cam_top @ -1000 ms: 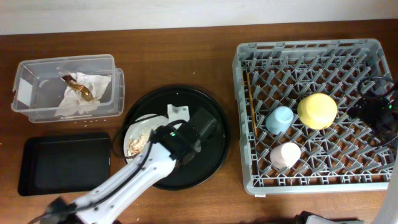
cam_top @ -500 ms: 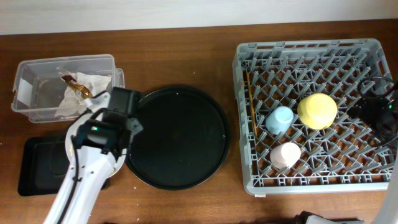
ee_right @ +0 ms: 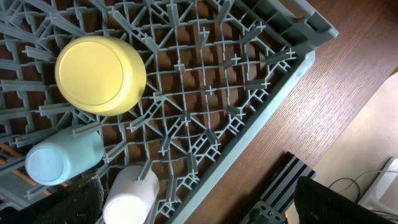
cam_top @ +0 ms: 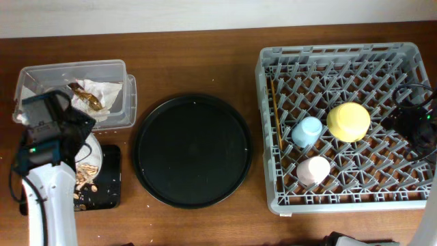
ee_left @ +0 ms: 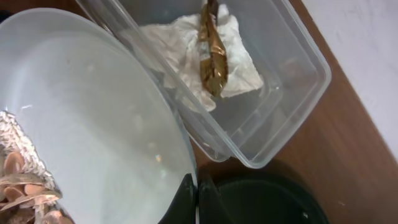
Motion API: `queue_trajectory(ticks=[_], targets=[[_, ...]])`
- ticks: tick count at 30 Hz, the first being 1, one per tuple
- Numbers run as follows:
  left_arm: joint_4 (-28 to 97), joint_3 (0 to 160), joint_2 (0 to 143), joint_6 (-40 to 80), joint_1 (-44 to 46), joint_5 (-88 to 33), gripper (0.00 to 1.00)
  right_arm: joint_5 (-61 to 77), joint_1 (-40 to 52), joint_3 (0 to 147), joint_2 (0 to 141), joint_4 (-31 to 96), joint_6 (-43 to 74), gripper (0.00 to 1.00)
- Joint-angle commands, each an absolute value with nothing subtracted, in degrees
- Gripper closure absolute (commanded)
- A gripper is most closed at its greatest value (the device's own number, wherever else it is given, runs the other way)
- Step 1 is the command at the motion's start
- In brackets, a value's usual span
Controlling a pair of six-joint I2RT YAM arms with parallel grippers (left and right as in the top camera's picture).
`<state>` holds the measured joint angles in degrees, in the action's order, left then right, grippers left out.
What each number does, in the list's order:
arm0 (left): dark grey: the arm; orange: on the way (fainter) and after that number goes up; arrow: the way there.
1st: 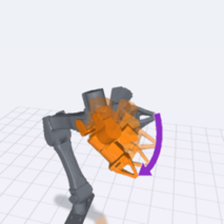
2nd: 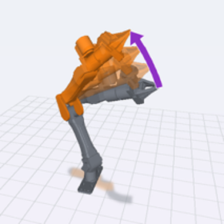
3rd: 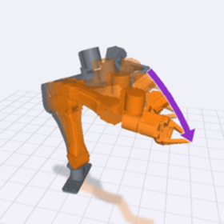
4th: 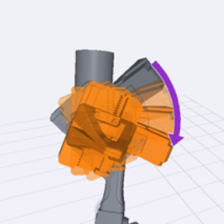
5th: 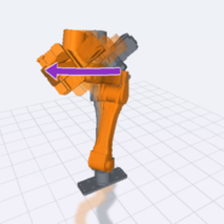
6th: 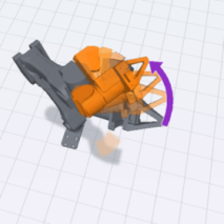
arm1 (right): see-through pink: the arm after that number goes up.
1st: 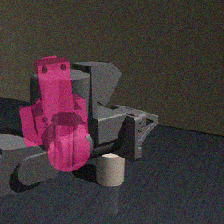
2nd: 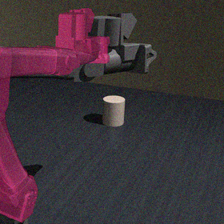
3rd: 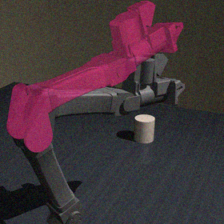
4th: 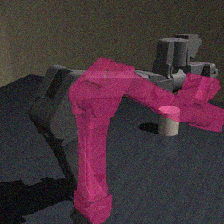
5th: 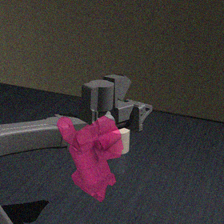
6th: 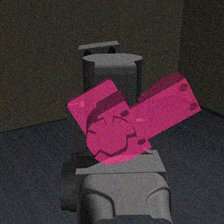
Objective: Sort waste into correct bins and load items into the dishwasher rack
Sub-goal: 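Carry the plate over the small black tray and tip scraps out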
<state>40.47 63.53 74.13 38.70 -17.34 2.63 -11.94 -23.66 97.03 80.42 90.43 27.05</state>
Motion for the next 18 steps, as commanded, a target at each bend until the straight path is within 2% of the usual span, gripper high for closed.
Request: queue_trajectory(ticks=[1,9,12,18], targets=[[40.1,63.7,73.1,36.6,-22.9,-11.1,1.0,-12.1,-24.1,97.1,80.4,90.4,27.7,0.01],[43.5,62.9,73.1,33.5,-36.5,-31.4,1.0,-12.1,-24.1,97.1,80.4,90.5,27.7,0.01],[43.5,62.7,73.4,27.3,-39.5,-44.0,1.0,-12.1,-24.1,97.1,80.4,90.4,27.7,0.02],[43.3,62.7,73.6,23.8,-41.2,-44.6,0.99,-12.1,-24.1,97.1,80.4,90.5,27.7,0.01]])
